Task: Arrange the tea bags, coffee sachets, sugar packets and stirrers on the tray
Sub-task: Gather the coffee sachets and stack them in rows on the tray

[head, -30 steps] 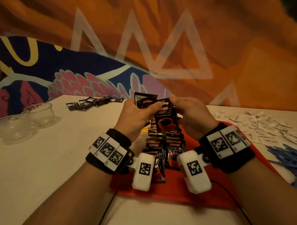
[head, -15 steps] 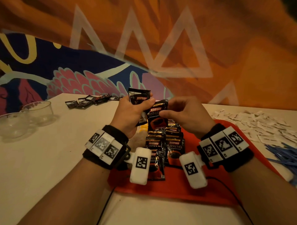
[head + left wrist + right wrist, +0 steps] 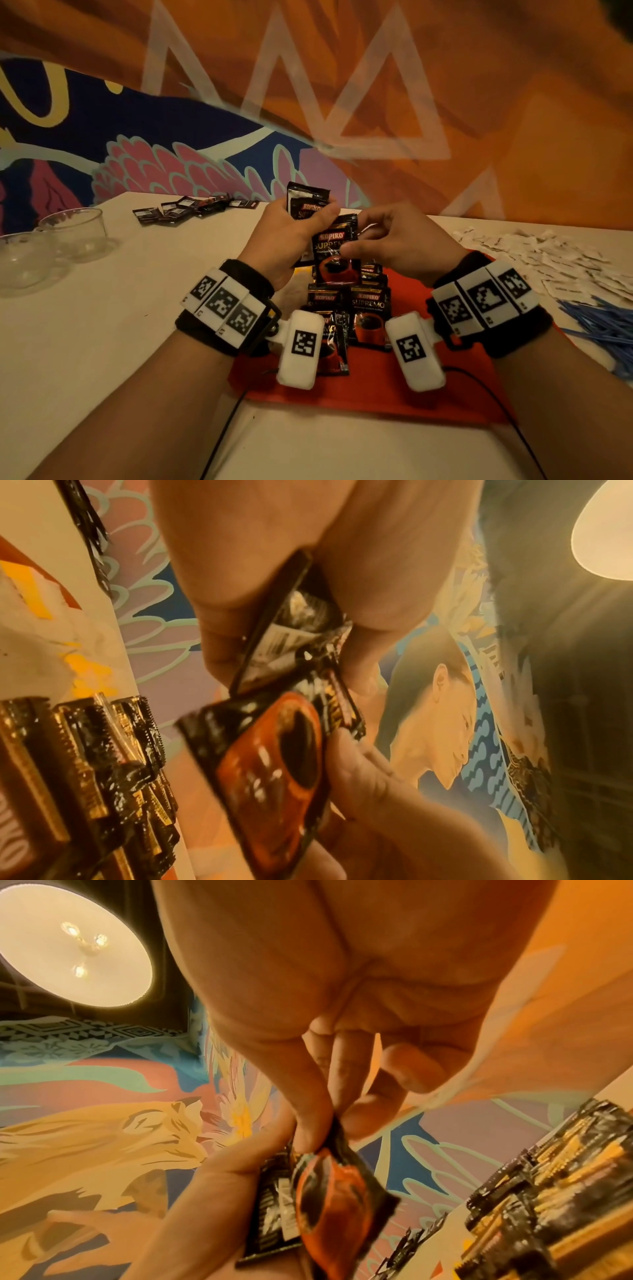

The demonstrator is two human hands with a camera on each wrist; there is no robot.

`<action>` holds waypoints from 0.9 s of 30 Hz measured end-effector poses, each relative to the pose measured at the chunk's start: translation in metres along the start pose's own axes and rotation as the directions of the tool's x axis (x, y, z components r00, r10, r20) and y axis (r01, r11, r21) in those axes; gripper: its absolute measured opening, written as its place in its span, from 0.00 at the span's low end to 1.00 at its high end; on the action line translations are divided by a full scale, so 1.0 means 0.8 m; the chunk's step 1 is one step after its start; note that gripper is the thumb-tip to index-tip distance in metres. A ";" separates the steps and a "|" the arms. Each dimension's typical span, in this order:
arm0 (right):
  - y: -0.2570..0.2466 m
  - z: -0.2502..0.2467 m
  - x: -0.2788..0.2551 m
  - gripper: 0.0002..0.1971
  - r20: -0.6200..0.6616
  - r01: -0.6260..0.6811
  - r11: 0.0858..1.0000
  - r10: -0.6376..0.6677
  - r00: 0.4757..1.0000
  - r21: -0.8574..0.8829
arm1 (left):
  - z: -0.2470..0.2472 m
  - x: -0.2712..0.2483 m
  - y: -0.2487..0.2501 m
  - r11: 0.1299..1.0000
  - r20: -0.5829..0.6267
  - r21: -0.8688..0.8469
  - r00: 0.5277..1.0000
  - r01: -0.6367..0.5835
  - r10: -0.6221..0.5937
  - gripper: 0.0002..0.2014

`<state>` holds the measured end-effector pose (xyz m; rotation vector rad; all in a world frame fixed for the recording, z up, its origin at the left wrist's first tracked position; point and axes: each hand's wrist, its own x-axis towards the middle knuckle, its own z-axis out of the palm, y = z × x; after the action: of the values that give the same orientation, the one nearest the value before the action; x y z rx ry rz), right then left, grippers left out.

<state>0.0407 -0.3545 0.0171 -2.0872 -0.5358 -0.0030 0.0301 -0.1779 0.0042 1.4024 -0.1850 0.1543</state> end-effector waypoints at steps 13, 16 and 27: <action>0.017 -0.020 -0.045 0.15 0.148 -0.327 0.928 0.353 0.924 -0.178 | -0.017 -0.008 0.034 0.725 -0.008 0.655 0.961 0.213 -0.276 0.13; 0.023 -0.014 -0.053 0.15 0.163 -0.378 0.907 0.408 0.898 -0.186 | -0.014 -0.022 0.032 0.420 0.014 0.903 0.971 0.090 -0.239 0.12; 0.014 0.005 -0.065 0.15 0.013 -0.347 0.821 0.396 0.918 -0.453 | 0.001 -0.061 0.007 0.017 0.111 0.994 0.952 -0.110 -0.284 0.25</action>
<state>-0.0026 -0.3761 -0.0051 -2.6271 -0.1839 0.2374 -0.0190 -0.1775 -0.0014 2.9866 -0.2310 -0.0880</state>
